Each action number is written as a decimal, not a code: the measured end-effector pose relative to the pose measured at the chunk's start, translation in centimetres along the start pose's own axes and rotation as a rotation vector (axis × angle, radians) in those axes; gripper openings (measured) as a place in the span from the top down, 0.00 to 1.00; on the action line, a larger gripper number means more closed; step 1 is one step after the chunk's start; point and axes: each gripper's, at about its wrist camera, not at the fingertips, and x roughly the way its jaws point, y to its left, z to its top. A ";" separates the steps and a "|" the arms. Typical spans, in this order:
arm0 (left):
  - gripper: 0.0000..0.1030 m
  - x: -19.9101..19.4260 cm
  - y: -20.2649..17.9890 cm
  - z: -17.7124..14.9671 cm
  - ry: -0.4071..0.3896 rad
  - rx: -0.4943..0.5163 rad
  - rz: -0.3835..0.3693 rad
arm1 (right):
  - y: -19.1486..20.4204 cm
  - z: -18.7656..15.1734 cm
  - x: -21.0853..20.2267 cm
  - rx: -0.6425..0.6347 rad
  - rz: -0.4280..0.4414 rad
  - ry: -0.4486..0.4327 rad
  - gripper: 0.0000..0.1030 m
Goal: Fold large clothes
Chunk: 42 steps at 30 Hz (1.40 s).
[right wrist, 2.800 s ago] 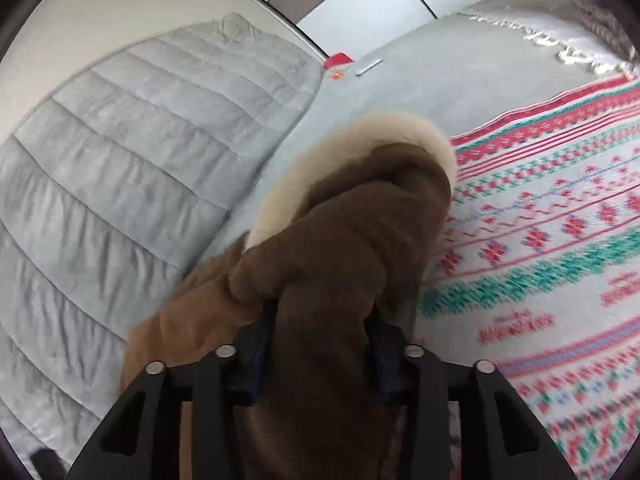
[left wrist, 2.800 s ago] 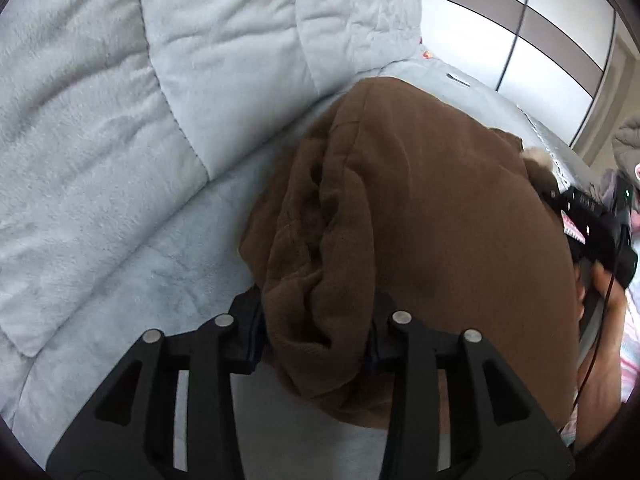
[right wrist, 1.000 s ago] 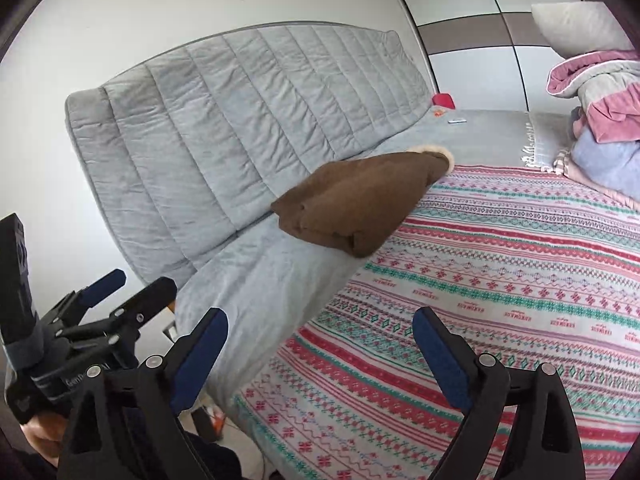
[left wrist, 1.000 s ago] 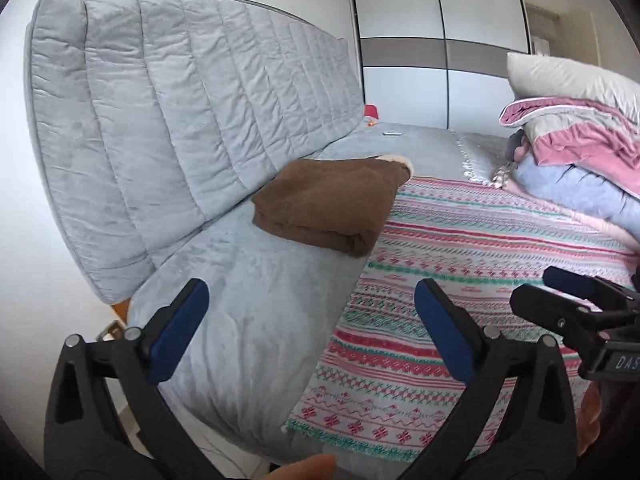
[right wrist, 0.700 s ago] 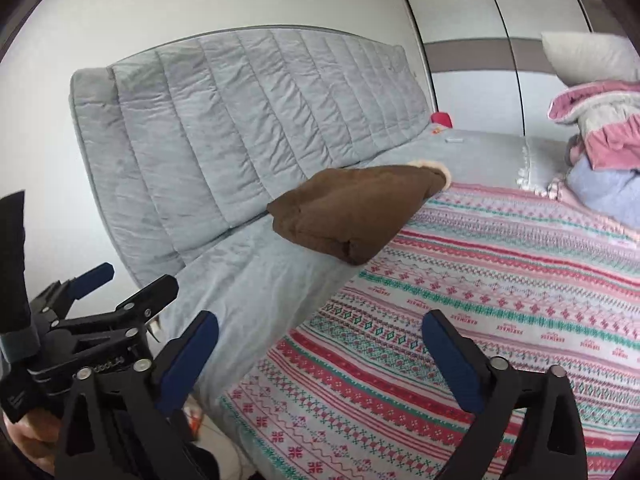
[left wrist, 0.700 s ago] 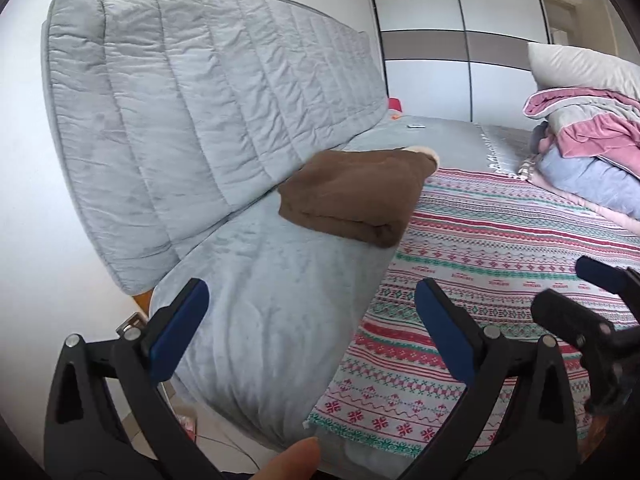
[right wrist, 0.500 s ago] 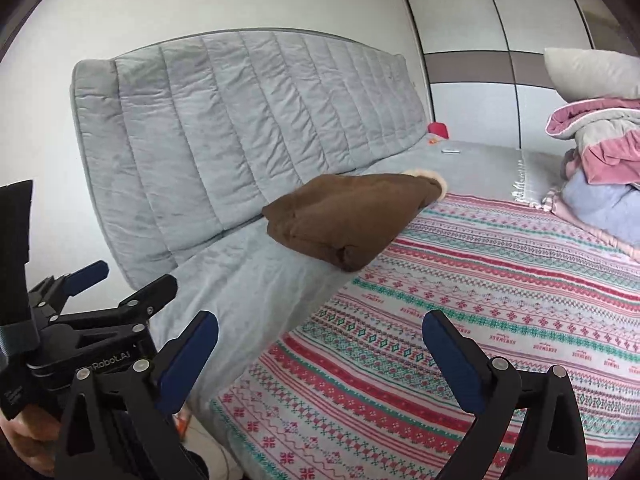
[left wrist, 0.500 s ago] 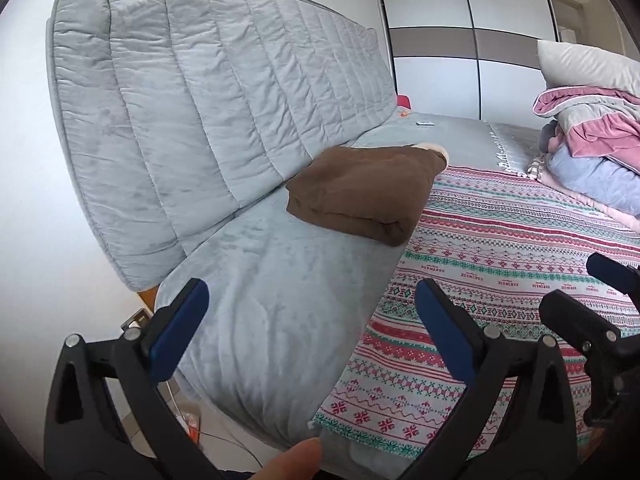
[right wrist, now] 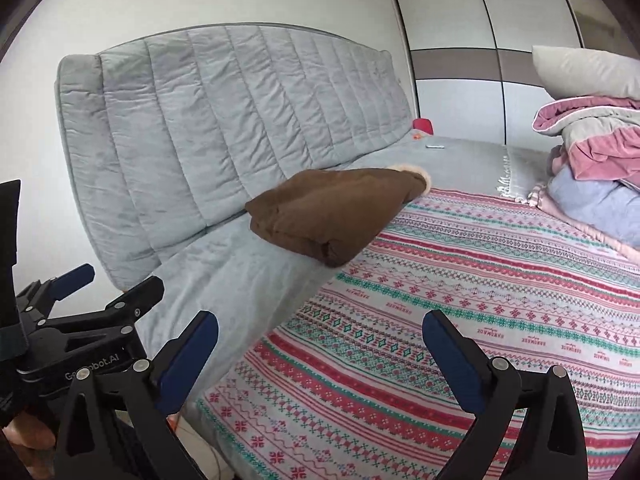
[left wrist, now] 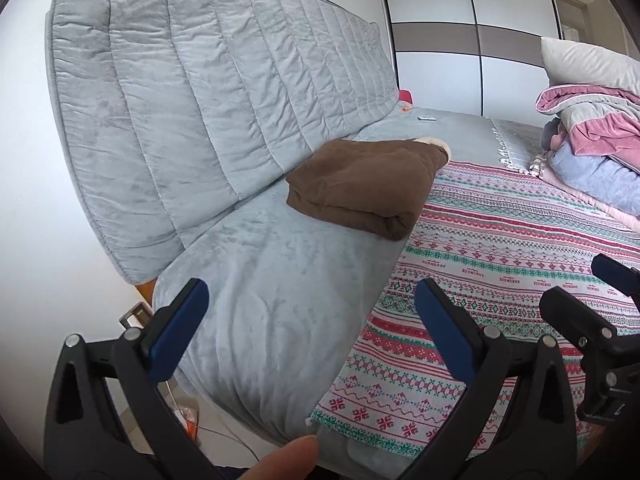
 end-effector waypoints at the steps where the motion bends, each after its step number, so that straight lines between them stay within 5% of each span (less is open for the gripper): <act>1: 0.01 0.1 0.0 0.0 0.002 0.001 0.000 | 0.0 0.0 0.0 -0.001 -0.002 0.001 0.00; 42: 0.01 0.7 -0.4 -0.3 0.028 0.003 -0.011 | 0.0 -0.6 0.7 -0.021 -0.042 0.028 0.00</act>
